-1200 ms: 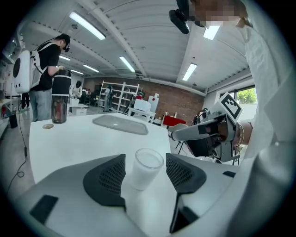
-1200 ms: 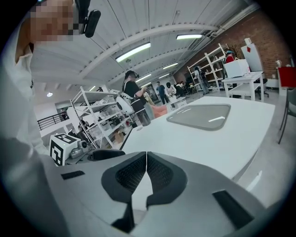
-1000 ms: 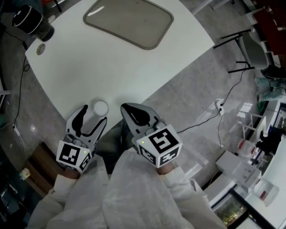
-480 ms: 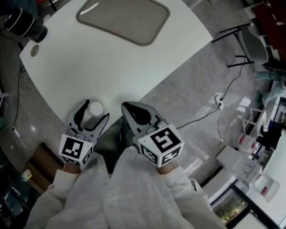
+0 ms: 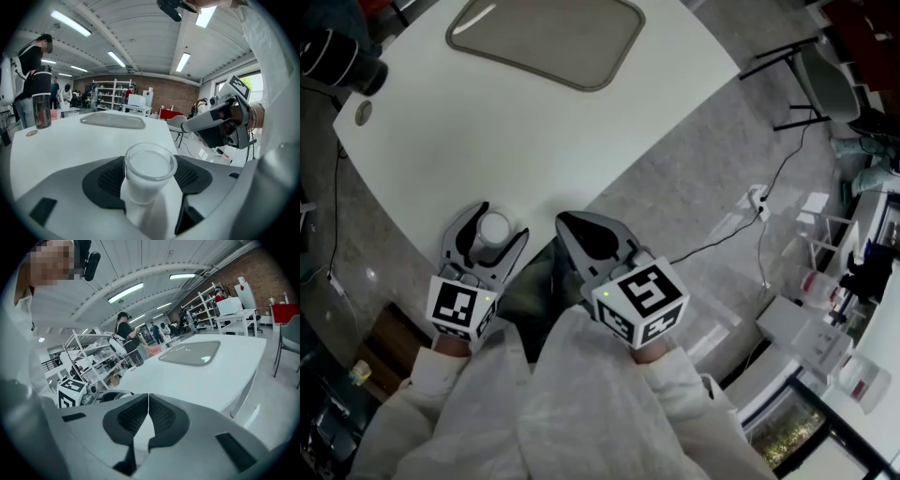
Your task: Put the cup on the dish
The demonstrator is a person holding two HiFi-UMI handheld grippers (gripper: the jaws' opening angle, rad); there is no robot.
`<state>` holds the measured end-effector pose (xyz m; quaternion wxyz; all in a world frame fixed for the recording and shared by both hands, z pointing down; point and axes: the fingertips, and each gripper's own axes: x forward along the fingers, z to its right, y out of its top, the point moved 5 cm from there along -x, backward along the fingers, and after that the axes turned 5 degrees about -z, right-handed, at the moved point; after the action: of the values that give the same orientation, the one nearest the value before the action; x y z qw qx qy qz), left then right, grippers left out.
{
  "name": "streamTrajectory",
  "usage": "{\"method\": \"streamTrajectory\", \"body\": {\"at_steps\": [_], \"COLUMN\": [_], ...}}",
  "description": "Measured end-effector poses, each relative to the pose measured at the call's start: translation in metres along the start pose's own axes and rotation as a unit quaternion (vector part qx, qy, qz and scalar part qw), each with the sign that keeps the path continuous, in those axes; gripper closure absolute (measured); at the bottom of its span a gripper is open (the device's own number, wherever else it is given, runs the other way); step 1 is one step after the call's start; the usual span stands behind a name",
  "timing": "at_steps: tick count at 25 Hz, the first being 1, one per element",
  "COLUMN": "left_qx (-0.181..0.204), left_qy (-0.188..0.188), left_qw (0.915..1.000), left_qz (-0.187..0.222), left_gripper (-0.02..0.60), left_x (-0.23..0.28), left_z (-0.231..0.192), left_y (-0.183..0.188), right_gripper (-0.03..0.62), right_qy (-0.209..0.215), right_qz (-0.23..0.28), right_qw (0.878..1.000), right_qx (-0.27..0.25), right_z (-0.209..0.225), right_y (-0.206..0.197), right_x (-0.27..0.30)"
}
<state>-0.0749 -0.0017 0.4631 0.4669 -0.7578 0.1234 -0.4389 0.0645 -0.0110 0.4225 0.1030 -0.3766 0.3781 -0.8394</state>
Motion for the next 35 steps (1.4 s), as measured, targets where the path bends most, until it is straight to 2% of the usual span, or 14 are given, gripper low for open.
{"method": "streamTrajectory", "body": {"at_steps": [6,9,17,24,28,35], "left_qx": [0.005,0.013,0.03,0.024,0.032,0.045], "left_qy": [0.009,0.016,0.012,0.017,0.016,0.017], "left_qw": [0.9999,0.9998,0.9993,0.9992,0.9989,0.9988], "left_qz": [-0.006,-0.008,-0.021,-0.026,-0.029,-0.012], "left_gripper": [0.265,0.291,0.304,0.308,0.308,0.308], "left_x": [0.002,0.003,0.006,0.005,0.005,-0.005], "left_z": [0.0,-0.002,0.0,0.0,0.001,0.003], "left_y": [-0.006,-0.004,-0.001,0.002,0.002,0.012], "right_gripper": [0.58,0.58,0.58,0.58,0.58,0.58], "right_qy": [0.0,-0.002,-0.006,-0.004,-0.008,-0.012], "right_qz": [0.0,0.0,0.004,0.008,0.014,0.028], "right_qw": [1.0,1.0,1.0,1.0,1.0,0.999], "right_qx": [0.001,-0.002,-0.007,-0.009,-0.011,-0.021], "right_z": [0.0,0.002,0.003,-0.002,-0.003,-0.011], "right_y": [-0.003,-0.001,0.003,0.005,0.006,0.011], "right_x": [-0.001,-0.001,-0.005,-0.009,-0.011,-0.016]}}
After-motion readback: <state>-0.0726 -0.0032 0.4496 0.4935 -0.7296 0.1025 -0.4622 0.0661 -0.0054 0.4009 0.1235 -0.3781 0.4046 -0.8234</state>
